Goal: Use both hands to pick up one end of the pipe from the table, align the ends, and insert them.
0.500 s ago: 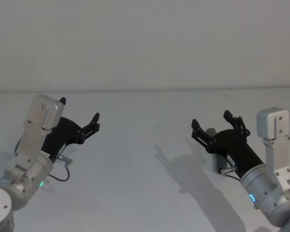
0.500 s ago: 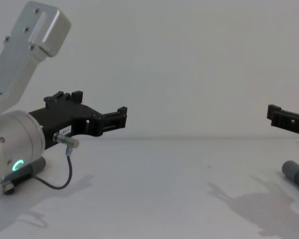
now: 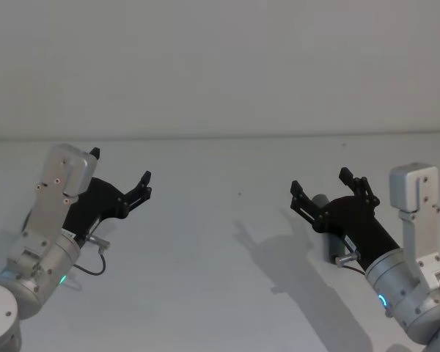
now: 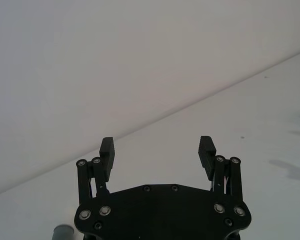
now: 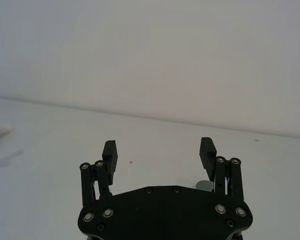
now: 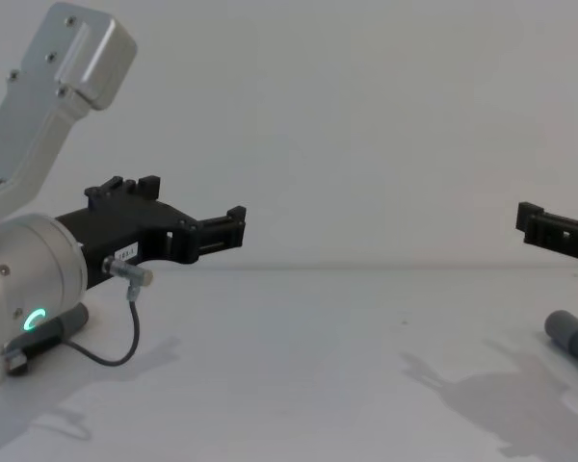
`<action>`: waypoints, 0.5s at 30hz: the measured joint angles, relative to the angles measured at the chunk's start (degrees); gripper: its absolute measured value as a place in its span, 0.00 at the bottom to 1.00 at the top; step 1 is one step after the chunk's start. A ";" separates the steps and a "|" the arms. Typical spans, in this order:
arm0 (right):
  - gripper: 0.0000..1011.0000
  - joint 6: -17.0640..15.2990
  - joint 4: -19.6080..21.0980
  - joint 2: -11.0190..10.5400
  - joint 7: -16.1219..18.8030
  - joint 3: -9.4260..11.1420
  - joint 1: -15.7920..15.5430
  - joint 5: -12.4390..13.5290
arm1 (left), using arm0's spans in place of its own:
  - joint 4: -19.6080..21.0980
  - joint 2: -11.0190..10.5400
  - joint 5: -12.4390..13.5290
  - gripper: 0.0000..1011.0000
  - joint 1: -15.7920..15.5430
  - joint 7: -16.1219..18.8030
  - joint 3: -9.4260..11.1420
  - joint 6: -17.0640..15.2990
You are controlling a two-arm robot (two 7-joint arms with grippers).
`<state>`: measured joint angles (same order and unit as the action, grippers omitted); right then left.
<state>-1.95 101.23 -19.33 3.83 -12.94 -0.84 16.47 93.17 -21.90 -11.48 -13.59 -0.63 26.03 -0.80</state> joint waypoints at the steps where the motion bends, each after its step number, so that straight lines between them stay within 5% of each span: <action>1: 0.99 0.00 0.00 0.00 0.00 0.00 0.00 0.00 | 0.00 0.00 0.00 0.99 0.00 0.00 0.00 0.00; 15: 0.99 0.00 0.00 0.00 0.00 0.00 0.00 0.00 | 0.00 0.00 0.00 0.99 0.00 0.00 0.00 0.00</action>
<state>-1.95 101.23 -19.34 3.83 -12.94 -0.84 16.46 93.18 -21.90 -11.48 -13.59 -0.63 26.02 -0.80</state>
